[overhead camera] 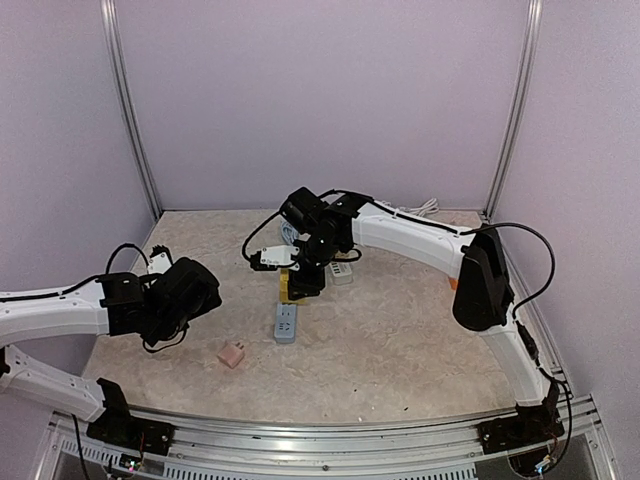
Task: Insert the plug
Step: Move the socket to the center of the board, then insert the plug into the socket.
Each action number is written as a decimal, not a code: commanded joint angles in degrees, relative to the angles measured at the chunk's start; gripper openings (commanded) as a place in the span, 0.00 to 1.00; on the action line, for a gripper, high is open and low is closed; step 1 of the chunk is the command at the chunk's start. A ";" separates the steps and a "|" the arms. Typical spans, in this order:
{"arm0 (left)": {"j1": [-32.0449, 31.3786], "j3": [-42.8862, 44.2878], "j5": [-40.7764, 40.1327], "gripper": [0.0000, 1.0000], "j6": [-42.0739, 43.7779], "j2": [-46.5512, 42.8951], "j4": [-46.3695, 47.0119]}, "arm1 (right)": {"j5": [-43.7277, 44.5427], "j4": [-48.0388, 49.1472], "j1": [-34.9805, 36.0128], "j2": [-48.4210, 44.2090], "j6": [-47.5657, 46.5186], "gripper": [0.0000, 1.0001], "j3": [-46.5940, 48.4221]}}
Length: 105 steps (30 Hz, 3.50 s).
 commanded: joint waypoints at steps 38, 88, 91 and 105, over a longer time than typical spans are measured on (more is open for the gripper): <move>-2.85 -0.93 -4.59 0.99 -8.47 0.73 -5.77 | -5.43 5.18 -2.94 4.57 3.86 0.00 -0.17; -3.59 -1.48 -5.25 0.99 -11.86 4.92 -5.87 | -5.78 -11.15 1.52 1.49 5.65 0.00 -13.76; -3.62 -1.60 -5.70 0.99 -12.13 5.06 -5.85 | -4.56 -12.94 2.96 0.26 6.41 0.00 -13.75; -7.55 -8.57 -11.59 0.99 -15.37 -4.65 -4.69 | -8.17 -16.29 10.39 -2.14 9.24 0.00 -16.74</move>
